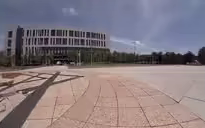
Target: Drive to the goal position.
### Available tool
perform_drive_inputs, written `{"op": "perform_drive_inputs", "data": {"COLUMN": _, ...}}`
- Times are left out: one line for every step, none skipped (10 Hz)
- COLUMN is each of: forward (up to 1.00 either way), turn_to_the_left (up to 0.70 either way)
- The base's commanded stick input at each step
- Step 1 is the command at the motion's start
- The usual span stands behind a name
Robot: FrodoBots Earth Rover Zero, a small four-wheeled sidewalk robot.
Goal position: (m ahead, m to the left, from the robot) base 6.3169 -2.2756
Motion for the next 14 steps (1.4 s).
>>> {"op": "perform_drive_inputs", "data": {"forward": 0.70, "turn_to_the_left": -0.25}}
{"op": "perform_drive_inputs", "data": {"forward": 0.70, "turn_to_the_left": -0.31}}
{"op": "perform_drive_inputs", "data": {"forward": 0.70, "turn_to_the_left": -0.29}}
{"op": "perform_drive_inputs", "data": {"forward": 0.70, "turn_to_the_left": -0.17}}
{"op": "perform_drive_inputs", "data": {"forward": 0.70, "turn_to_the_left": -0.04}}
{"op": "perform_drive_inputs", "data": {"forward": 0.70, "turn_to_the_left": 0.00}}
{"op": "perform_drive_inputs", "data": {"forward": 0.70, "turn_to_the_left": 0.00}}
{"op": "perform_drive_inputs", "data": {"forward": 0.70, "turn_to_the_left": 0.00}}
{"op": "perform_drive_inputs", "data": {"forward": 0.70, "turn_to_the_left": 0.00}}
{"op": "perform_drive_inputs", "data": {"forward": 0.70, "turn_to_the_left": 0.00}}
{"op": "perform_drive_inputs", "data": {"forward": 0.70, "turn_to_the_left": -0.02}}
{"op": "perform_drive_inputs", "data": {"forward": 0.70, "turn_to_the_left": -0.04}}
{"op": "perform_drive_inputs", "data": {"forward": 0.70, "turn_to_the_left": -0.05}}
{"op": "perform_drive_inputs", "data": {"forward": 0.70, "turn_to_the_left": -0.03}}
